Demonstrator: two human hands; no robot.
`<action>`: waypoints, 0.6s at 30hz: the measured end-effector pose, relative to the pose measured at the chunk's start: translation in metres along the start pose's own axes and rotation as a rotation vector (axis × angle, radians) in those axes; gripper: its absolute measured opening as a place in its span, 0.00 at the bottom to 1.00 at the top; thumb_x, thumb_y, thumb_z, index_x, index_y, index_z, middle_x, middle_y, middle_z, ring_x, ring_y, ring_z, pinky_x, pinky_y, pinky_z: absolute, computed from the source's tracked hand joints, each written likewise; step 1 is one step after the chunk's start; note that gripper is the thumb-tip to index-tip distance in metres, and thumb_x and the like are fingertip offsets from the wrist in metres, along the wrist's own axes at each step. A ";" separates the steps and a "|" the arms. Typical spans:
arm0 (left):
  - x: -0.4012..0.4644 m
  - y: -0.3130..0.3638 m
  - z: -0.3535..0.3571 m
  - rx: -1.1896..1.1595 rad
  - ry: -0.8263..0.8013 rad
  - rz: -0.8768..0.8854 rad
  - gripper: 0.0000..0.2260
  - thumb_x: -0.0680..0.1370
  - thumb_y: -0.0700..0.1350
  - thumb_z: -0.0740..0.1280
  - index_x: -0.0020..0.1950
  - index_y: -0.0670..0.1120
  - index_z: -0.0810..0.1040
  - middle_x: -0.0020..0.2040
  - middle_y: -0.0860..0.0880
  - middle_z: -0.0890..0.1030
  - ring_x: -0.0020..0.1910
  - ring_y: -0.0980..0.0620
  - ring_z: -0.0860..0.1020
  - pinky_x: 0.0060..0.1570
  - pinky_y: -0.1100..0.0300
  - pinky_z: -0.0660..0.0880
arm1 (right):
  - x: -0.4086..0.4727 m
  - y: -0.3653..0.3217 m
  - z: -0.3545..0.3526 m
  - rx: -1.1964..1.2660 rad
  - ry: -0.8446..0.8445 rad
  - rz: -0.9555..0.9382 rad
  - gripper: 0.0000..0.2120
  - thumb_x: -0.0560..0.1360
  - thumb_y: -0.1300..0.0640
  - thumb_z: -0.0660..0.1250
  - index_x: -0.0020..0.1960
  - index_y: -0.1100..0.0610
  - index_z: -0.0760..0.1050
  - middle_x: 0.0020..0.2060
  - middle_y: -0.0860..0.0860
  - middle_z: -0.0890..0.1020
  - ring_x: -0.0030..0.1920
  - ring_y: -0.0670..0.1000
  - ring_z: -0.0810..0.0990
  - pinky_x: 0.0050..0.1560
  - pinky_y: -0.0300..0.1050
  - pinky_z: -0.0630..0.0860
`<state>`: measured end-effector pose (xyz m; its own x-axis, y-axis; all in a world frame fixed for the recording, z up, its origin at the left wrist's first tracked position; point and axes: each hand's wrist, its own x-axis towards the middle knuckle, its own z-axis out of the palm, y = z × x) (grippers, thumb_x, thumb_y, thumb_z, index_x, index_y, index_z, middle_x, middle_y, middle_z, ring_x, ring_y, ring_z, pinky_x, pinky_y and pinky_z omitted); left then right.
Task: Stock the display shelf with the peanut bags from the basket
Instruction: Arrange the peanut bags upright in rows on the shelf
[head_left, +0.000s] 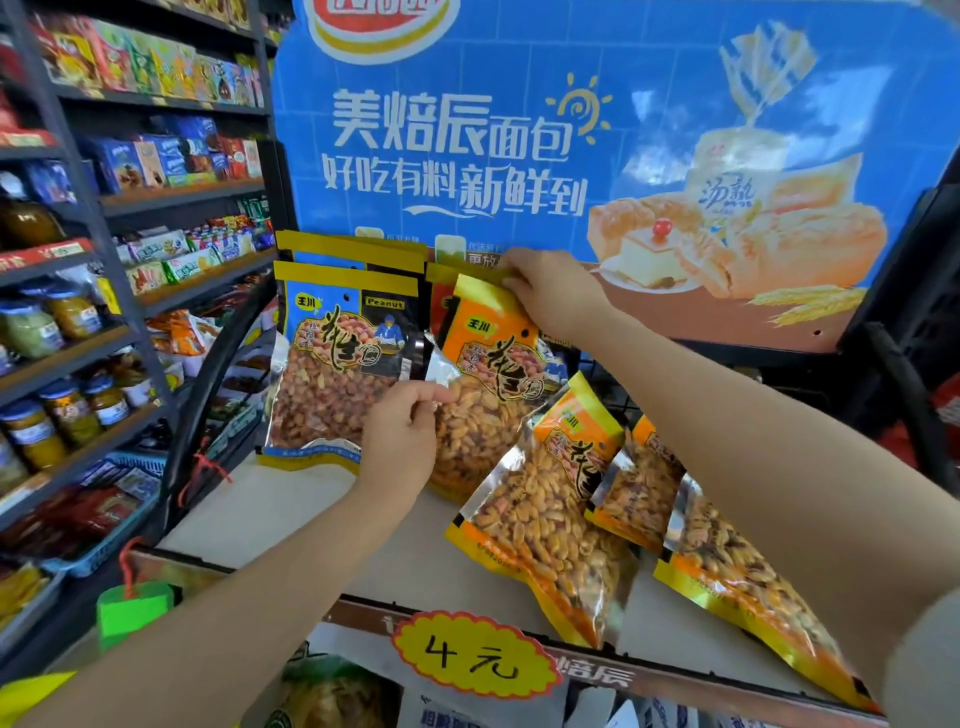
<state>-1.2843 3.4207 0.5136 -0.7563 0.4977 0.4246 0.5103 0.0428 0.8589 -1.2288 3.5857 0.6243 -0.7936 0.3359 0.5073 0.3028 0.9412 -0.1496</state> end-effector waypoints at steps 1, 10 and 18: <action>0.000 -0.001 0.000 0.003 -0.008 -0.021 0.11 0.78 0.32 0.58 0.49 0.41 0.80 0.46 0.48 0.77 0.52 0.46 0.77 0.48 0.61 0.73 | 0.003 0.000 -0.004 0.045 0.036 0.005 0.12 0.79 0.62 0.56 0.58 0.60 0.74 0.52 0.60 0.81 0.53 0.61 0.77 0.48 0.51 0.74; -0.004 0.008 0.010 -0.200 -0.092 -0.124 0.12 0.80 0.36 0.58 0.47 0.47 0.78 0.42 0.55 0.75 0.33 0.58 0.67 0.31 0.61 0.67 | -0.081 0.046 -0.041 0.064 0.133 0.118 0.07 0.76 0.62 0.61 0.52 0.62 0.75 0.44 0.57 0.80 0.44 0.57 0.77 0.39 0.43 0.66; 0.000 0.021 0.039 -0.044 -0.240 -0.070 0.13 0.79 0.35 0.57 0.50 0.47 0.79 0.34 0.52 0.72 0.26 0.58 0.66 0.24 0.69 0.62 | -0.149 0.123 -0.035 -0.092 -0.210 0.697 0.22 0.76 0.66 0.57 0.70 0.62 0.60 0.69 0.62 0.64 0.62 0.64 0.71 0.57 0.51 0.72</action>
<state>-1.2574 3.4554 0.5203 -0.6677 0.6863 0.2883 0.4383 0.0494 0.8975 -1.0554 3.6500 0.5603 -0.4823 0.8638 0.1458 0.8099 0.5031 -0.3016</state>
